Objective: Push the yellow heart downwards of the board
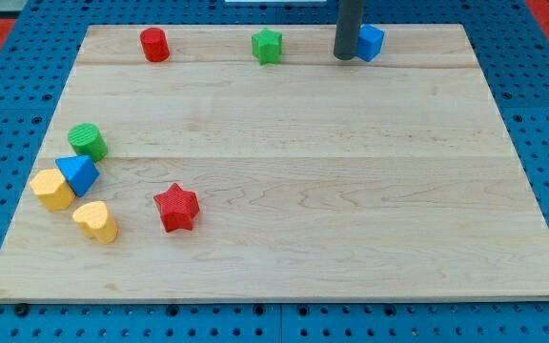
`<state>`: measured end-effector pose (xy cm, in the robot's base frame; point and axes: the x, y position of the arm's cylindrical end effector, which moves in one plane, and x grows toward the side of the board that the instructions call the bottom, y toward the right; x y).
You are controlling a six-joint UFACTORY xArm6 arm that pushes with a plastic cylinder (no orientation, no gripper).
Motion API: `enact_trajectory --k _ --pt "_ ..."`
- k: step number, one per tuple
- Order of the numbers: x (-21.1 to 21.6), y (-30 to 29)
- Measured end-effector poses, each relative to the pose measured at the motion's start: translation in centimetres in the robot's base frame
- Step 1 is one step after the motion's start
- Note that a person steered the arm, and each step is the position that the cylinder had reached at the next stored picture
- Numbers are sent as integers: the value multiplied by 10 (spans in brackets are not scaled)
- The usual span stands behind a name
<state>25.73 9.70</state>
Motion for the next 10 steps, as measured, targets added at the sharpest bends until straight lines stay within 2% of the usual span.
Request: enact_trajectory --k 1,3,6,7,8,10 --pt "0 0" --pt "123 -65" --pt "240 -258" --pt "267 -309" --pt "277 -329" --pt "276 -331"
